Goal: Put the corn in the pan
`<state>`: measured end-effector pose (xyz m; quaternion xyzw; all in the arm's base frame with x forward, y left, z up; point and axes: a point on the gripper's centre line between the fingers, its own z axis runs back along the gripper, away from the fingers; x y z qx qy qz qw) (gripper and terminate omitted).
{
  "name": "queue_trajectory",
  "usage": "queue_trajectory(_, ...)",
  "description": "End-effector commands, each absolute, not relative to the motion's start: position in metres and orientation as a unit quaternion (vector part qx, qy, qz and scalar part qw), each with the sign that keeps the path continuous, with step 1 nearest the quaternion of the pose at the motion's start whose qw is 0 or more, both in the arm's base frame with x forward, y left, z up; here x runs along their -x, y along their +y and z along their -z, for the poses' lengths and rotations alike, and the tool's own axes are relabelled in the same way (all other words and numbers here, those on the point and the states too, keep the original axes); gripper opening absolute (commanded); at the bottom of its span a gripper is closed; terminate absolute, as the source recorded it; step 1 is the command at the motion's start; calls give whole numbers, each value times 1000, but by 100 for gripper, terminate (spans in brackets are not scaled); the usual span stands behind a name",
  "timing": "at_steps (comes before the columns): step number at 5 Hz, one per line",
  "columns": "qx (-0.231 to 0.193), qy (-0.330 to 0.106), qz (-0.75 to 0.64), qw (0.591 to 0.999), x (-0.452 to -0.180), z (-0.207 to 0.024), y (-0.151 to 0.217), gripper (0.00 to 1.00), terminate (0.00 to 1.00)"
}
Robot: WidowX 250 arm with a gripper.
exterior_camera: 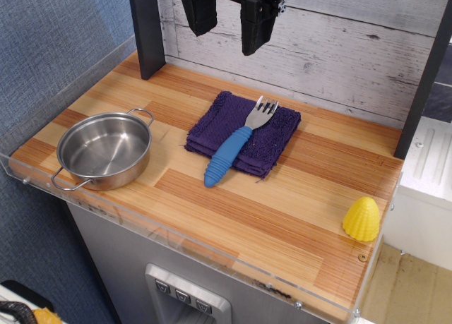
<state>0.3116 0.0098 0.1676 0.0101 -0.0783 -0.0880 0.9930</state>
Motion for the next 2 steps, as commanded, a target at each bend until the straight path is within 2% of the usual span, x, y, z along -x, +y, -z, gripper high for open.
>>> queue_trajectory(1, -10, -78, 88, 993, -312, -168, 10, 100, 0)
queue_trajectory(2, -8, -76, 108, 991, -312, -168, -10, 100, 0)
